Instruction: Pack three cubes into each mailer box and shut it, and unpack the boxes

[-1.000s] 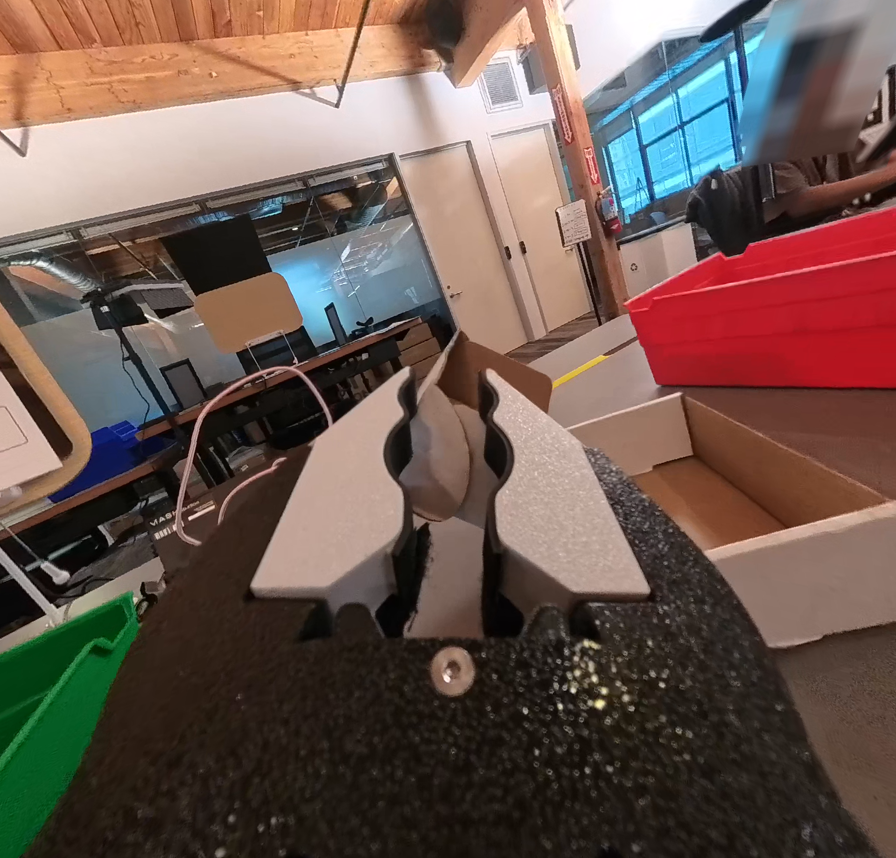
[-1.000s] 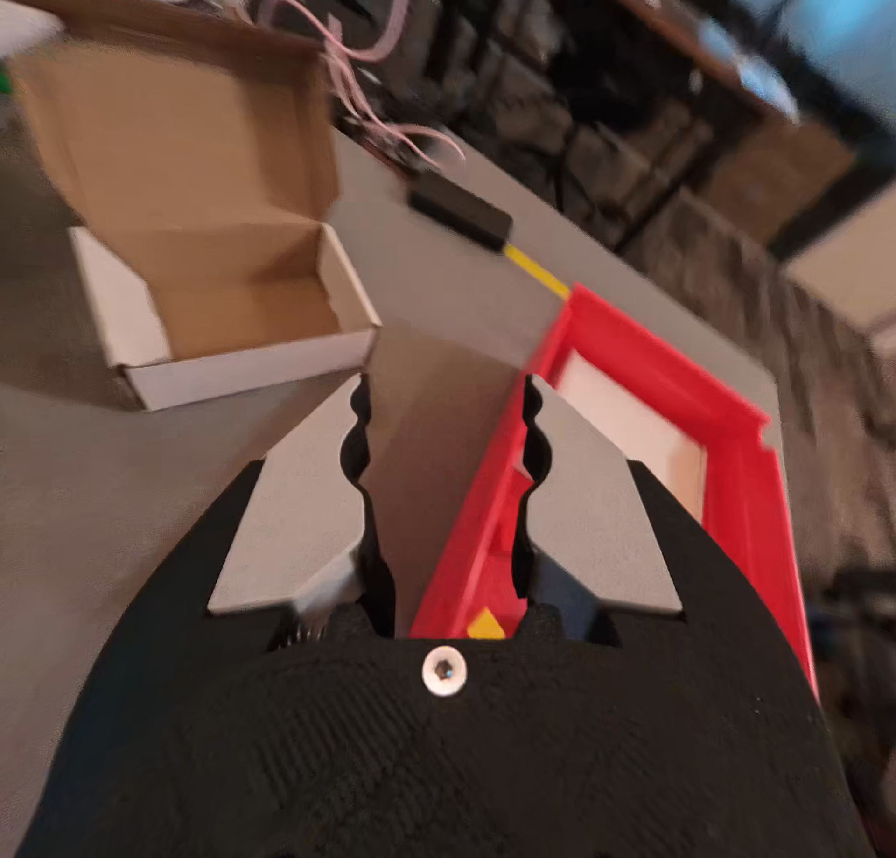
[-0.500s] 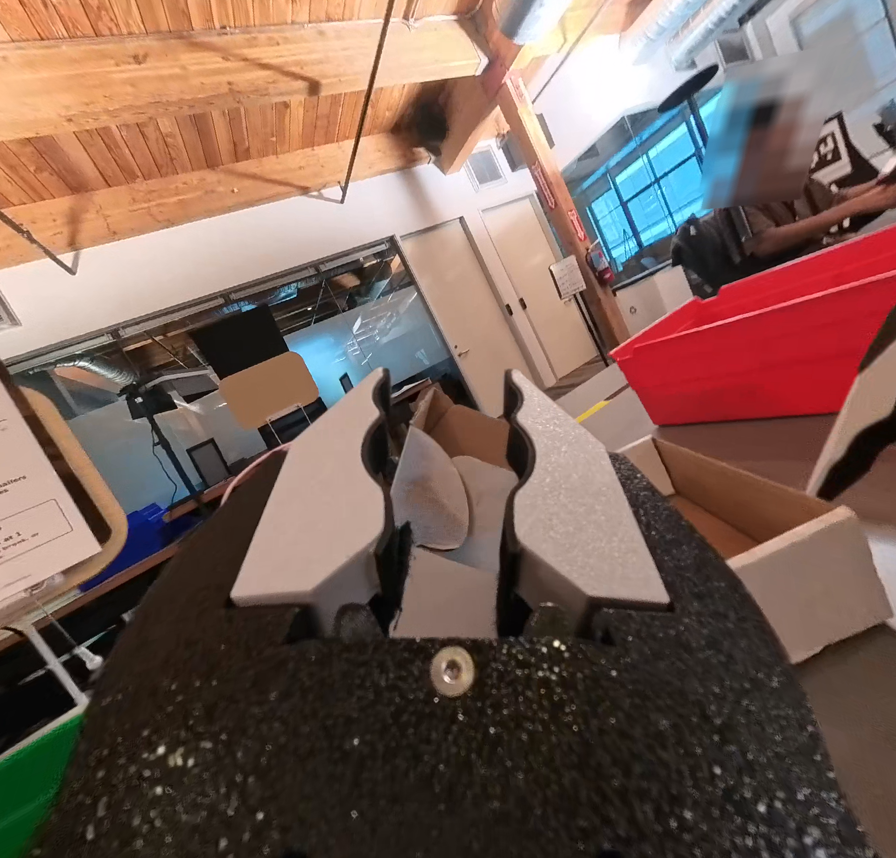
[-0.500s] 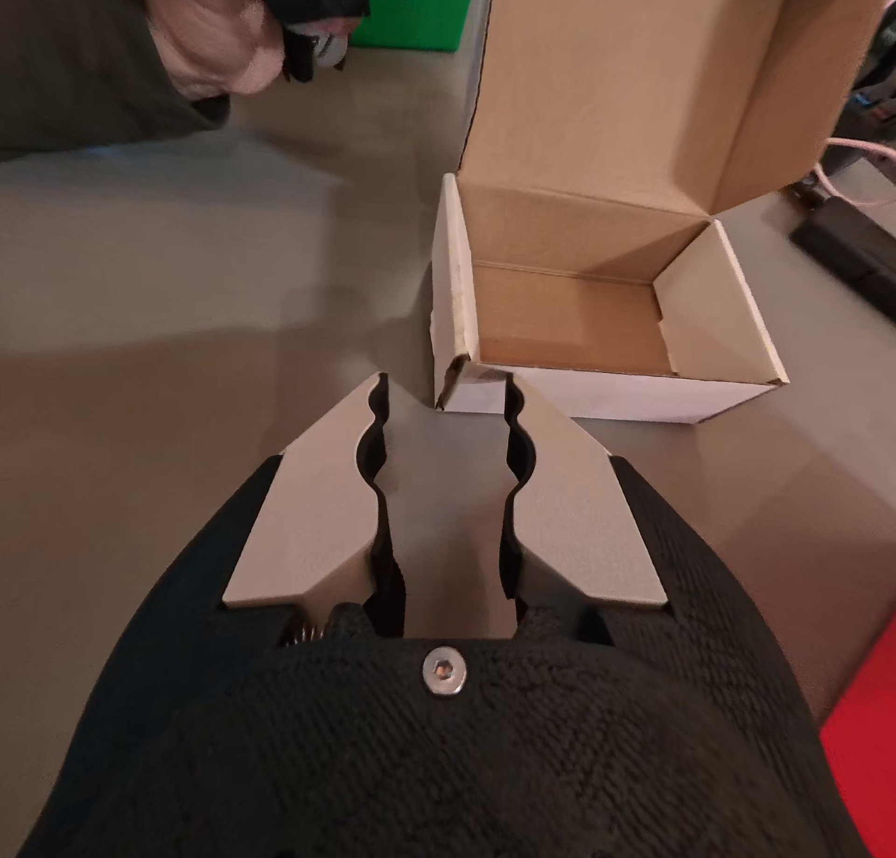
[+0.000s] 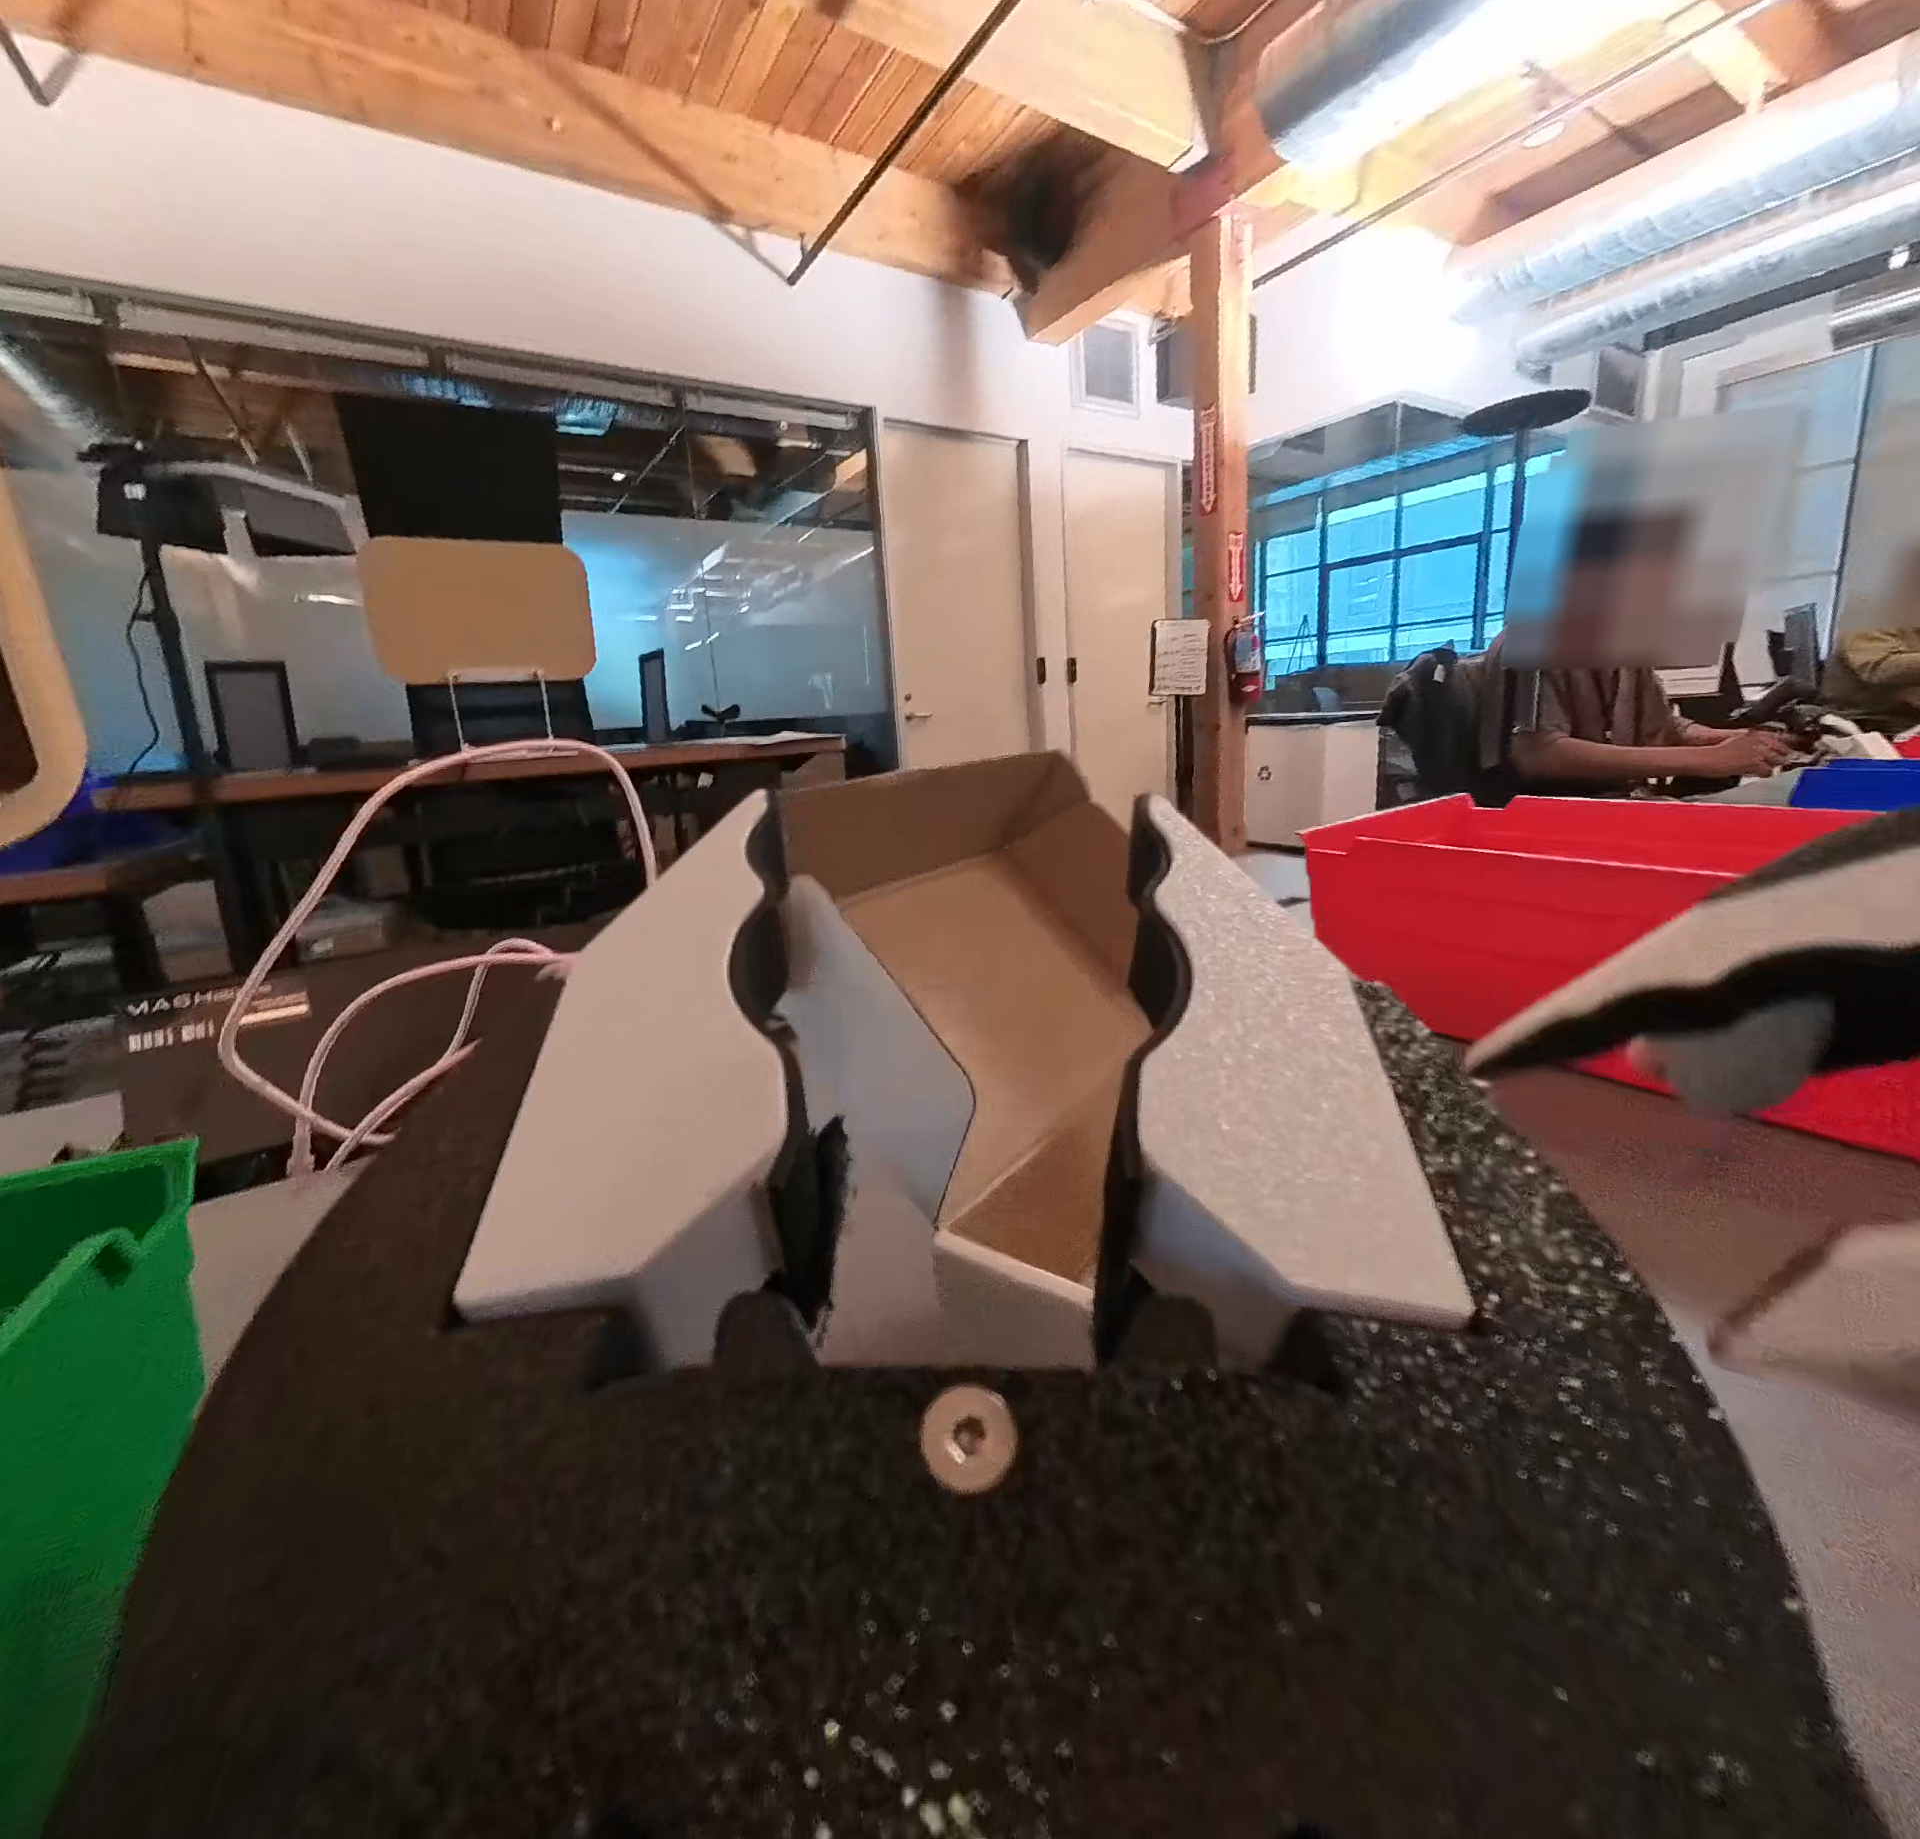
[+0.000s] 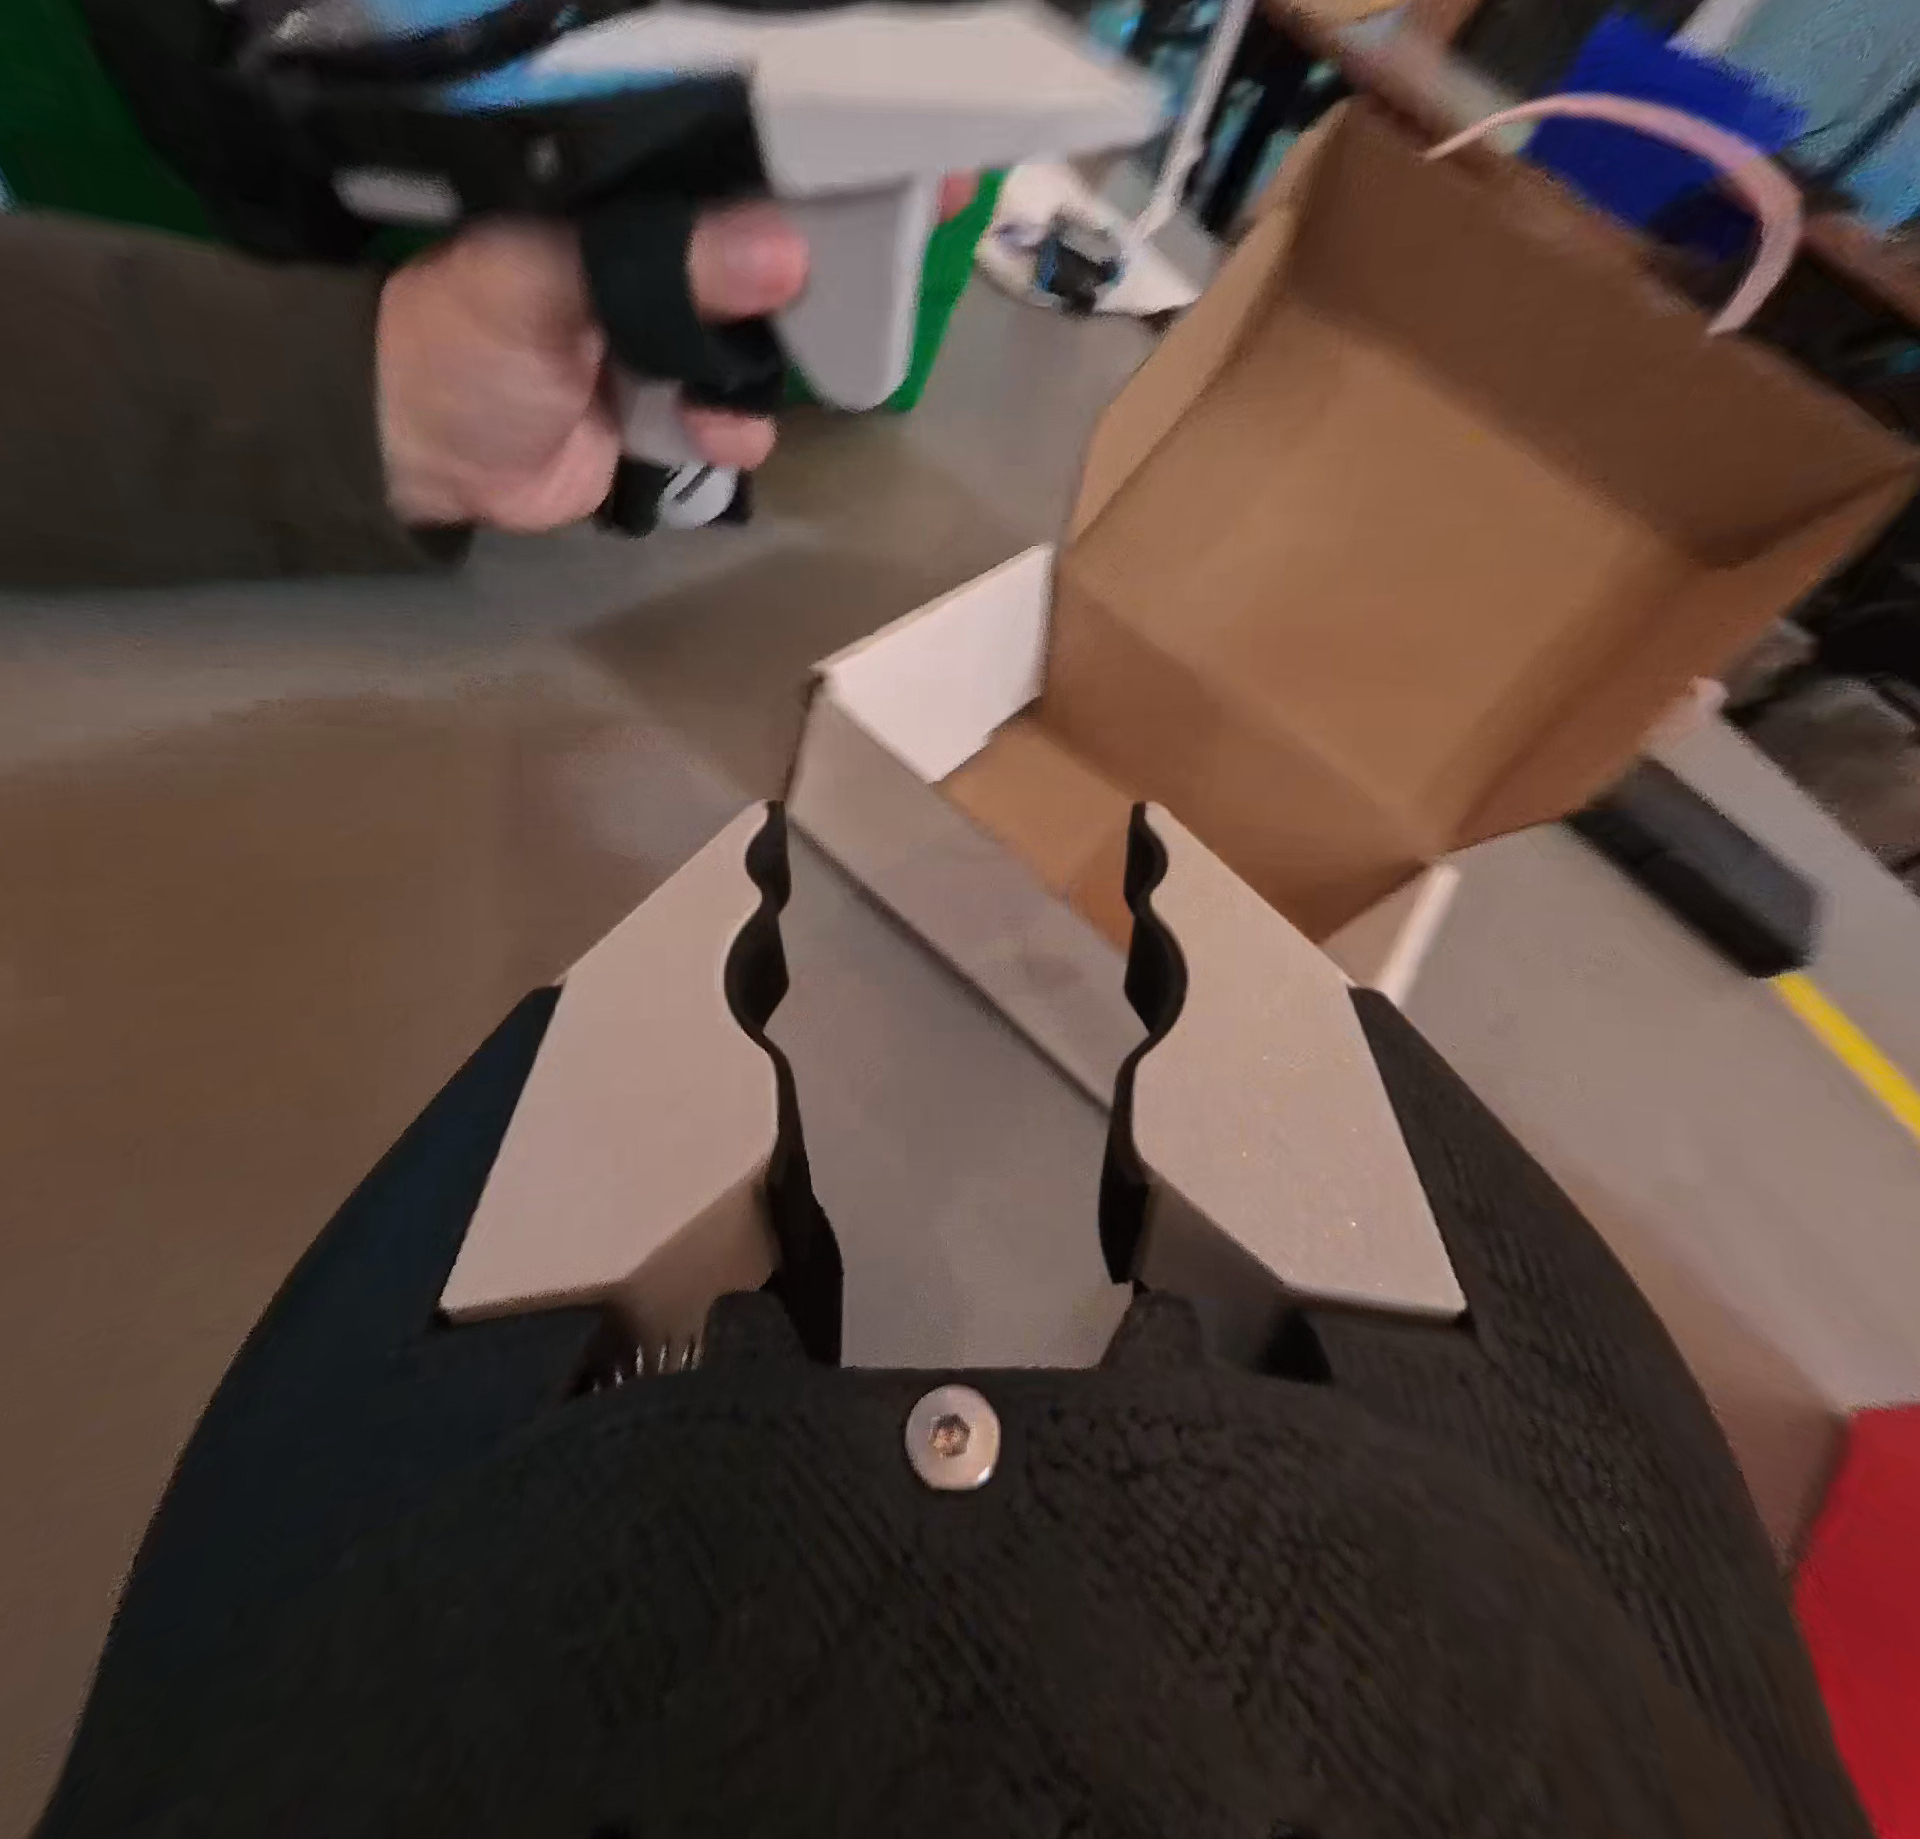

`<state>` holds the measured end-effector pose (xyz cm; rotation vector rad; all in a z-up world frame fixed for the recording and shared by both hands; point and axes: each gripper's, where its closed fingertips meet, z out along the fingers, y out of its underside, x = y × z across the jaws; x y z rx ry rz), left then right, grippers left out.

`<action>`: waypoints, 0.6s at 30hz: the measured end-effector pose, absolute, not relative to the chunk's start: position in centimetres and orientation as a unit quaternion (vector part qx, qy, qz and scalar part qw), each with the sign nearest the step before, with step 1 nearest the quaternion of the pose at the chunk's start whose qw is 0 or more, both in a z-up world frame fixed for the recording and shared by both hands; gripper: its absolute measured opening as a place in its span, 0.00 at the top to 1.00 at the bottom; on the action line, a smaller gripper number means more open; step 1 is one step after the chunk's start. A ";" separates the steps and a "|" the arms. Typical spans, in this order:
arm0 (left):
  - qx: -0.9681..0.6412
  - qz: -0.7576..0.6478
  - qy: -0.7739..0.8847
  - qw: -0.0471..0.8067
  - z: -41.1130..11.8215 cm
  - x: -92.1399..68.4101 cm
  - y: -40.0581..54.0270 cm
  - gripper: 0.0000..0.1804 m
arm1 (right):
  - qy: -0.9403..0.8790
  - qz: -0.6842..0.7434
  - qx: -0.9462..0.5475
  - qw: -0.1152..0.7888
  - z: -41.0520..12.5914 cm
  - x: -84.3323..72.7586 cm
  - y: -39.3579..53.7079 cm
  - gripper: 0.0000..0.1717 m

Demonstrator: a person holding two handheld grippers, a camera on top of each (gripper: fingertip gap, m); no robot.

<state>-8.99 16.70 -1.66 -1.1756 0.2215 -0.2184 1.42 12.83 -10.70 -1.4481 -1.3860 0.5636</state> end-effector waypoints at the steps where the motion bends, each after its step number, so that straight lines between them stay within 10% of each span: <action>1: -0.559 -0.098 0.099 0.818 -1.8 -9.2 16.9 0.64 | -0.555 0.230 -0.608 0.519 -9.7 2.0 13.9 0.63; 18: -0.644 -0.096 0.084 0.754 -5.6 -9.8 19.1 0.77 | -0.427 0.210 -0.753 0.455 -7.5 3.7 25.9 0.83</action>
